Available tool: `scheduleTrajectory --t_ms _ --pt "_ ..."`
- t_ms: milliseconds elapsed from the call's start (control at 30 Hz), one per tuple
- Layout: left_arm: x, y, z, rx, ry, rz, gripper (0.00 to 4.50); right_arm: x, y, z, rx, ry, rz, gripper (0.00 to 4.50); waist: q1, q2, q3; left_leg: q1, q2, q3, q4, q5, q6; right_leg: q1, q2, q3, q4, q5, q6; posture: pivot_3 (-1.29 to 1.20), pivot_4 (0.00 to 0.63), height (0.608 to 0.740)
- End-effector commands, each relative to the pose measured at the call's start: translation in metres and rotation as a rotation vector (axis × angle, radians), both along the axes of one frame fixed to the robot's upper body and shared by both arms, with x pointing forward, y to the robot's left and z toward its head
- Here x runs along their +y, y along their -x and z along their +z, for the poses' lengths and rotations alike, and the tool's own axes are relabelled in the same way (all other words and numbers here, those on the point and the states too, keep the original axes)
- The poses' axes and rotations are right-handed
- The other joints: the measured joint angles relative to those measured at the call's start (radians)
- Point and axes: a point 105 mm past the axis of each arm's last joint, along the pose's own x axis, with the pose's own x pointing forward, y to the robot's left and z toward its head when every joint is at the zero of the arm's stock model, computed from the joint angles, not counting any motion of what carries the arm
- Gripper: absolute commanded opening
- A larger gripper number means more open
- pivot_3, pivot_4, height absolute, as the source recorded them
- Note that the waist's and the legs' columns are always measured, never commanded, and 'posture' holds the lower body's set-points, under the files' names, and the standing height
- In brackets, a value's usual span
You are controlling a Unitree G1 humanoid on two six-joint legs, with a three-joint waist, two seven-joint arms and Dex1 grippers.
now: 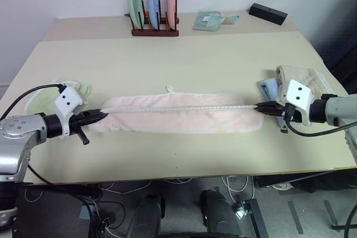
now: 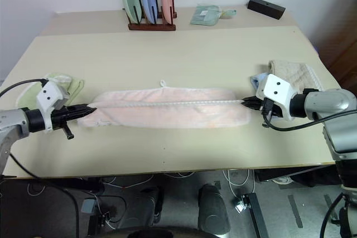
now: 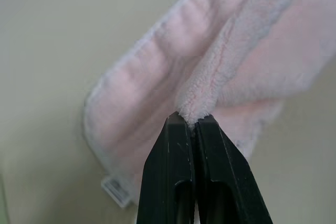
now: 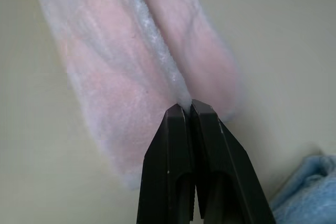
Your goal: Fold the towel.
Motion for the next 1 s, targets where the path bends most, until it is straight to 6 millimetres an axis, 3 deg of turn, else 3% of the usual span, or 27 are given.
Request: scheduleTrajectory --t_ms 33,333,767,867,1000 --pt "0.004 -0.026 0.002 -0.066 -0.019 0.038 0.0 0.0 -0.03 0.011 -0.111 -0.01 -0.045 0.08 0.001 0.0 0.0 0.0 0.0 0.0 0.0 0.0 0.001 0.0 0.0 0.0 0.0 0.0 0.0 0.0 0.15 0.74" --pt "0.007 -0.067 -0.006 -0.098 -0.026 0.087 0.0 0.008 -0.073 0.003 -0.147 0.01 -0.046 0.08 0.001 -0.001 0.0 -0.001 0.0 -0.001 0.0 0.001 -0.001 -0.001 0.001 0.0 0.0 0.004 0.002 0.0 0.15 0.74" --pt "0.006 -0.072 -0.012 -0.075 0.031 0.094 0.0 0.003 -0.083 -0.008 -0.138 0.013 -0.06 0.08 -0.001 -0.001 0.0 -0.001 0.0 -0.001 0.0 0.001 -0.001 -0.001 0.001 0.0 0.001 0.004 0.002 0.0 0.15 0.74" --pt "0.008 -0.074 -0.008 -0.072 0.081 0.125 0.86 0.0 -0.084 -0.007 -0.13 -0.009 -0.089 0.88 -0.001 -0.001 0.0 -0.001 0.0 -0.001 0.0 0.001 -0.001 -0.001 0.001 0.0 0.001 0.004 0.002 0.0 0.15 0.74" --pt "0.011 -0.078 0.002 -0.109 0.13 0.168 2.83 -0.006 -0.084 -0.002 -0.161 -0.015 -0.126 2.85 -0.003 -0.001 0.0 -0.001 -0.001 -0.001 0.0 0.001 -0.001 -0.001 0.001 0.0 0.001 0.004 0.002 0.0 0.15 0.74"
